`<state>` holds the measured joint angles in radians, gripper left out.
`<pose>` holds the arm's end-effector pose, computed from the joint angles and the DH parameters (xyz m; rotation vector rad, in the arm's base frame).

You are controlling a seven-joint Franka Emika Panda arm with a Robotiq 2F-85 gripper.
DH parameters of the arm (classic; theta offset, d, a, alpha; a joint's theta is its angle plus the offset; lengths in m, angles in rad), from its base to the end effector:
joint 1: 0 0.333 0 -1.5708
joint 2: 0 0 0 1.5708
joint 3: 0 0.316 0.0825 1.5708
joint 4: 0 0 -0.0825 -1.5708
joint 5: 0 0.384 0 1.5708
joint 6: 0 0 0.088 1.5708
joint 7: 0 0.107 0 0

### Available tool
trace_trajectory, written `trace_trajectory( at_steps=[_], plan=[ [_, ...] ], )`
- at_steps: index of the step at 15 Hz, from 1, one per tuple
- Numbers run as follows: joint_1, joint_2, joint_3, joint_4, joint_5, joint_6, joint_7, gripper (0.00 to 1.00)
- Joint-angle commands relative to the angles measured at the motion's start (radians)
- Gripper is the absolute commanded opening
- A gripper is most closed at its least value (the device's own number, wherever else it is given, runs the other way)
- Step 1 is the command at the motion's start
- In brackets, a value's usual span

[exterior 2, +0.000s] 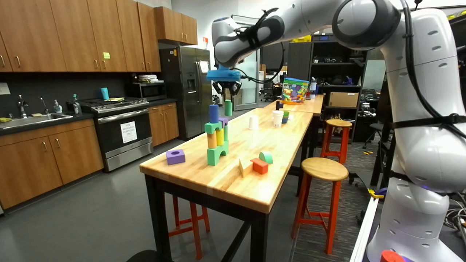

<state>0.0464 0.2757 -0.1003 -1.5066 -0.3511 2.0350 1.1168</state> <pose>0.6690 -0.0474 0.5377 2.5147 -1.4482 0.5864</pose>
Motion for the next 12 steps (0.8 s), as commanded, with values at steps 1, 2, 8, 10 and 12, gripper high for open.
trace_trajectory(
  at_steps=[1, 2, 8, 10, 12],
  plan=[
    [0.011, -0.036, 0.001, -0.017, -0.024, -0.039, -0.038, 0.08],
    [0.012, -0.039, 0.003, -0.018, -0.024, -0.043, -0.047, 0.08],
    [0.013, -0.040, 0.014, -0.015, -0.006, -0.034, -0.076, 0.08],
    [0.014, -0.039, 0.017, -0.013, -0.005, -0.035, -0.078, 0.08],
    [0.013, -0.041, 0.019, -0.016, 0.000, -0.034, -0.077, 0.08]
  ],
)
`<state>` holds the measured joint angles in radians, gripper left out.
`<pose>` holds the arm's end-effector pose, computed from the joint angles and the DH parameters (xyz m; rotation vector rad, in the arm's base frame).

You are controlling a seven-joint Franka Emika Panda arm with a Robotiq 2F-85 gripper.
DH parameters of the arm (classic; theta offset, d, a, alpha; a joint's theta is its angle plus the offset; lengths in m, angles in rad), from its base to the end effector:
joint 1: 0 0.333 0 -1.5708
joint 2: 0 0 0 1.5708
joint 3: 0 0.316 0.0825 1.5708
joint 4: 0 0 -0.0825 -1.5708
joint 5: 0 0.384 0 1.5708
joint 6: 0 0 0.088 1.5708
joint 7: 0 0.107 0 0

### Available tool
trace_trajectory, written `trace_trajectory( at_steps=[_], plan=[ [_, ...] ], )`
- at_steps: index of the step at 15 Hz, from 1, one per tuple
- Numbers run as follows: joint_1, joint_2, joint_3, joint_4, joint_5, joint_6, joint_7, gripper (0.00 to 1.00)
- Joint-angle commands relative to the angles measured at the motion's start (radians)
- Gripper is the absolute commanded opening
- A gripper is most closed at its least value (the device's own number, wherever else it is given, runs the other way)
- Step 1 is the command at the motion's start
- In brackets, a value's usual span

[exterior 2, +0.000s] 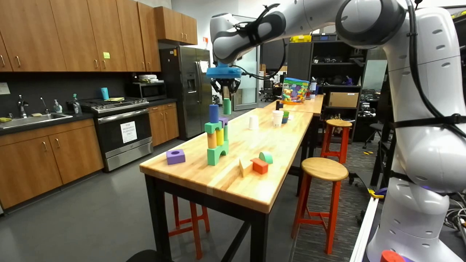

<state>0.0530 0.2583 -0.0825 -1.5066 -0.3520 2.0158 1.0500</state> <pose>0.6648 -0.0335 0.5470 2.5690 -1.3400 0.5747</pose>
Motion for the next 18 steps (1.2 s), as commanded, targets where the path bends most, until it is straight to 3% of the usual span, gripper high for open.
trace_trajectory(
  at_steps=[1, 18],
  plan=[
    [0.007, -0.024, 0.002, -0.016, 0.000, -0.014, -0.009, 0.08],
    [0.013, -0.097, 0.040, -0.102, 0.026, 0.006, 0.010, 0.08]
  ],
)
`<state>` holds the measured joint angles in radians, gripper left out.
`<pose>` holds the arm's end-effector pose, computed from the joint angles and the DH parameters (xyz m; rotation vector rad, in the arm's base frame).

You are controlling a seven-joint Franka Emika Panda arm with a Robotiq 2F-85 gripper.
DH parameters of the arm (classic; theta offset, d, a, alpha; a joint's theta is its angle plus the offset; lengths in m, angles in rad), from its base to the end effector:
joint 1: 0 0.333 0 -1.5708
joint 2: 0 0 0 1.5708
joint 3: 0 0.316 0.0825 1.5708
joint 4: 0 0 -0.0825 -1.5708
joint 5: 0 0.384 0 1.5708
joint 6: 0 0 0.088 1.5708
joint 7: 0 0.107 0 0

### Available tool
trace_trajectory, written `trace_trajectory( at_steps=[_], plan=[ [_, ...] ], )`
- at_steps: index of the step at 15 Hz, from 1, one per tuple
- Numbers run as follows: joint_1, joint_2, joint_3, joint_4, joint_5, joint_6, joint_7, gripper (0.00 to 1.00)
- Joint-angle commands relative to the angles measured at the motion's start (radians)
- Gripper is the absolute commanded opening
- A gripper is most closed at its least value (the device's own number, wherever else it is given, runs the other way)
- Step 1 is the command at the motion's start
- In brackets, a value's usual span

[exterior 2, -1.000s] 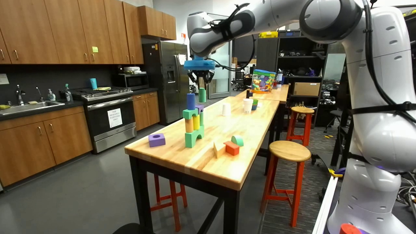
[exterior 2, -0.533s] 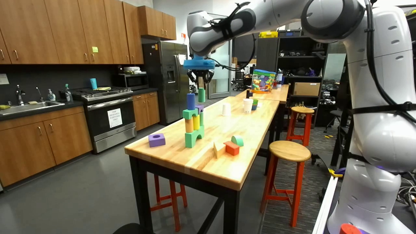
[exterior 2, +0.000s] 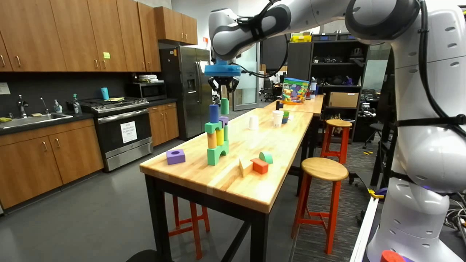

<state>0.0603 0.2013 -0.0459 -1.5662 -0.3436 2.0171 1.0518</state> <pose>0.6493 -0.0077 0.5537 2.6171 -1.3046 0.5686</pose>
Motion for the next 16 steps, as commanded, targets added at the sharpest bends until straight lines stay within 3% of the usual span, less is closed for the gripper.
trace_trajectory(
  at_steps=[1, 16],
  plan=[
    [0.005, -0.040, 0.005, -0.043, 0.019, 0.004, 0.009, 0.08],
    [0.009, -0.031, 0.016, -0.061, 0.027, 0.016, 0.017, 0.08]
  ],
)
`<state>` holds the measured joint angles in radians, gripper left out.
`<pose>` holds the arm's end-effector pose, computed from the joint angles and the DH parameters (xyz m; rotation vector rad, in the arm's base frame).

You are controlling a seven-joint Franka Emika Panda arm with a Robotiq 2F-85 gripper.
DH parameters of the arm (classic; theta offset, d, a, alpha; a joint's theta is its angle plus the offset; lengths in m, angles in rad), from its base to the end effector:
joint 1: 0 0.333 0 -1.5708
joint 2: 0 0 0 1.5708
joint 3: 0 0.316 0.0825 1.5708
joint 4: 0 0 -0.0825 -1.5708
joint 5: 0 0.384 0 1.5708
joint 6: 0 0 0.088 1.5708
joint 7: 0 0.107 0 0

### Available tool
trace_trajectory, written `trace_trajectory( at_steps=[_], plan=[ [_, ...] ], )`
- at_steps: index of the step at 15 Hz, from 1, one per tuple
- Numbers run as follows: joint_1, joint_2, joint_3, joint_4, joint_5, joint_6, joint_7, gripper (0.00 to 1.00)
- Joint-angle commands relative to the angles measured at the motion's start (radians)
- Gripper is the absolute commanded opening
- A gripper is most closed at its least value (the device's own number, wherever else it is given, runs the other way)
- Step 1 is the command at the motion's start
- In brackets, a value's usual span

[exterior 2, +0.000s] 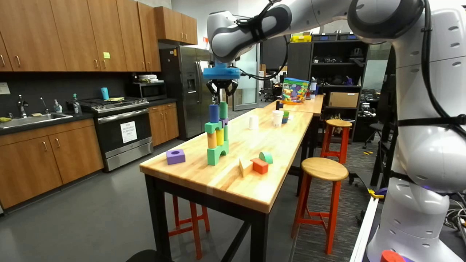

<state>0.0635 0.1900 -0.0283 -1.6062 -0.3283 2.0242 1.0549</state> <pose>0.6442 0.0055 0.5411 2.6444 -1.2899 0.5311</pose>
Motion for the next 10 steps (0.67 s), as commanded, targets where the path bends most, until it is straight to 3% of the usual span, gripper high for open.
trace_trajectory(
  at_steps=[1, 10],
  plan=[
    [0.006, -0.018, -0.001, -0.019, 0.012, 0.007, 0.014, 0.08],
    [0.004, -0.011, -0.003, -0.011, 0.009, 0.017, 0.015, 0.08]
  ],
)
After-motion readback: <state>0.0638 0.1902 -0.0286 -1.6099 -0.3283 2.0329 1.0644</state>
